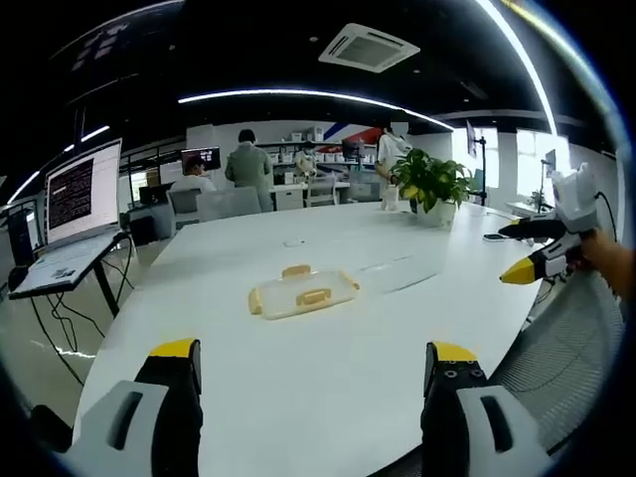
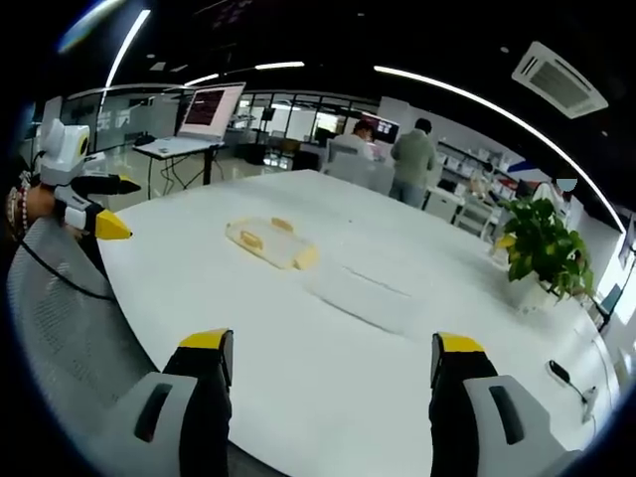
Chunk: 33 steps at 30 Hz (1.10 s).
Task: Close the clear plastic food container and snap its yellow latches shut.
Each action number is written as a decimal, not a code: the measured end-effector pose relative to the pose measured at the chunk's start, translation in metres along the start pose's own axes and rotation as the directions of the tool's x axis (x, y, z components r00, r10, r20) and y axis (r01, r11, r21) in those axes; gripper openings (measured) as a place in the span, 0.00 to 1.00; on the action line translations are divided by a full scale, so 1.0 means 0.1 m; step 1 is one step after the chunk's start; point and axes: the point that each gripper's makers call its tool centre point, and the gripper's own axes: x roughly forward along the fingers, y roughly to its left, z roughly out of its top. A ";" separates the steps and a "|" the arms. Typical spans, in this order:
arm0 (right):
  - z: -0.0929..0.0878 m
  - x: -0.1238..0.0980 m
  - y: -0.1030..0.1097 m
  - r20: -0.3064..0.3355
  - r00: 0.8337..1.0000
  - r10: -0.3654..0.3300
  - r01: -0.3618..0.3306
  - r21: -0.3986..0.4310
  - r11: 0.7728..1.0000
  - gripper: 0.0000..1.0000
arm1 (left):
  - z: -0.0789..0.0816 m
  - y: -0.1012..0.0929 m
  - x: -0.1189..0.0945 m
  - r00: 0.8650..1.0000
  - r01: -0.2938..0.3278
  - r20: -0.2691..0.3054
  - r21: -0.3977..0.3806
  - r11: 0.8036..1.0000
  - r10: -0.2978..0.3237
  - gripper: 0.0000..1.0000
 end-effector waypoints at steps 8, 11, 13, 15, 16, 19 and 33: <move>0.02 -0.01 -0.02 0.011 1.000 -0.011 0.010 0.032 0.999 0.82 | 0.01 -0.01 -0.02 1.000 -0.006 0.001 0.013 1.000 0.006 0.89; 0.01 0.00 0.04 0.002 1.000 0.003 -0.003 -0.005 1.000 0.81 | 0.00 -0.02 -0.02 1.000 -0.007 -0.010 0.015 1.000 0.007 0.89; -0.01 0.01 0.04 -0.011 1.000 -0.001 0.001 -0.016 1.000 0.81 | 0.01 -0.02 -0.03 1.000 -0.005 -0.005 0.012 1.000 0.005 0.89; -0.01 0.00 0.03 -0.007 1.000 0.001 -0.001 -0.011 1.000 0.81 | 0.02 -0.02 -0.03 1.000 -0.010 0.000 0.016 1.000 0.010 0.89; 0.00 0.00 0.02 -0.005 1.000 0.000 0.000 -0.009 1.000 0.81 | 0.02 -0.02 -0.03 1.000 -0.011 -0.002 0.017 1.000 0.011 0.89; -0.01 -0.01 0.01 -0.004 1.000 -0.006 0.005 -0.007 1.000 0.81 | -0.01 -0.03 -0.03 1.000 -0.002 -0.015 0.013 1.000 0.003 0.89; 0.00 -0.03 0.02 0.007 1.000 -0.006 0.006 -0.014 1.000 0.80 | -0.03 -0.01 -0.05 1.000 -0.012 -0.025 0.022 1.000 0.013 0.89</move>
